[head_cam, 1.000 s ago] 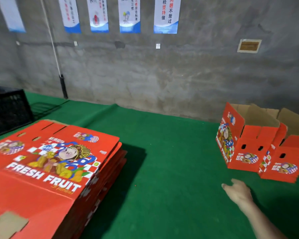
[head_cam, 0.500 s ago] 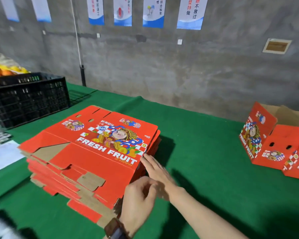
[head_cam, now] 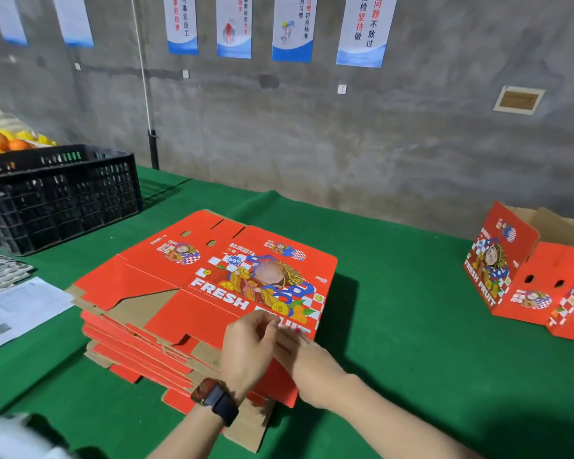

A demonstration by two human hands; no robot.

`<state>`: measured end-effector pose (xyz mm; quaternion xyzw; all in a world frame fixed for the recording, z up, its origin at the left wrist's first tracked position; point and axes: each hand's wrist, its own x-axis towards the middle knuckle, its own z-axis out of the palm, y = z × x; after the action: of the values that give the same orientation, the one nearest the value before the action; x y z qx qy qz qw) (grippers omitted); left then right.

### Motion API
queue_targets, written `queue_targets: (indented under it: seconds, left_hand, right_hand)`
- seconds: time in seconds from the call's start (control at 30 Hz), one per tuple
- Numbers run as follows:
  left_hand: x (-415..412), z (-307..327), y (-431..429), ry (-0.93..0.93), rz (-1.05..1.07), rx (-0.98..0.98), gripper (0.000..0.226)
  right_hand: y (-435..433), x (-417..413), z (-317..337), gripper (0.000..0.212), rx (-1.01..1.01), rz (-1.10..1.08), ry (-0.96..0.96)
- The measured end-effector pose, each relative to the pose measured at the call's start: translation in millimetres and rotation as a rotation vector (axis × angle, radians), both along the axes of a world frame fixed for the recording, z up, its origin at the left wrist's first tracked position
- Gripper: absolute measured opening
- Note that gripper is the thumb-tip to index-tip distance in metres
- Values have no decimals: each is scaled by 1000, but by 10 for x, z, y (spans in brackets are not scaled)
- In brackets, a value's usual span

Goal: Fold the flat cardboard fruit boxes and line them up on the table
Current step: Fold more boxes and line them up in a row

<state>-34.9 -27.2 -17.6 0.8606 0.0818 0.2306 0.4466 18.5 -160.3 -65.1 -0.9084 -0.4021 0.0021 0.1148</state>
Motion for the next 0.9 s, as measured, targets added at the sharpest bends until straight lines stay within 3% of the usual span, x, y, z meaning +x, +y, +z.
queue_targets:
  seconds: [0.1, 0.17, 0.27, 0.4, 0.5, 0.63, 0.73, 0.83, 0.9]
  left_hand:
    - [102, 21, 66, 72, -58, 94, 11]
    - [149, 65, 86, 128, -114, 175, 12]
    - [198, 186, 63, 60, -204, 275, 19]
    - [203, 468, -37, -143, -309, 363, 22]
    - [166, 676, -266, -330, -395, 517, 23]
    - [83, 854, -651, -601, -499, 493, 32]
    - [87, 942, -853, -577, -472, 506, 39]
    - [146, 1073, -1050, -564, -436, 606, 44]
    - [156, 1169, -1174, -634, -428, 569, 43]
  right_hand:
    - [-305, 0, 111, 78, -149, 39, 20]
    - [-470, 8, 191, 80, -115, -30, 45]
    - [-719, 52, 326, 64, 117, -146, 87]
    - [-1089, 67, 635, 34, 584, -359, 145]
    - [-1359, 67, 950, 26, 787, -476, 56]
    - [-1851, 26, 1343, 18, 1015, -612, -70]
    - [-2222, -12, 1537, 30, 1183, -678, -195]
    - [-2505, -47, 1632, 14, 1400, -701, -188]
    - [-2688, -64, 1660, 10, 1485, -711, -164]
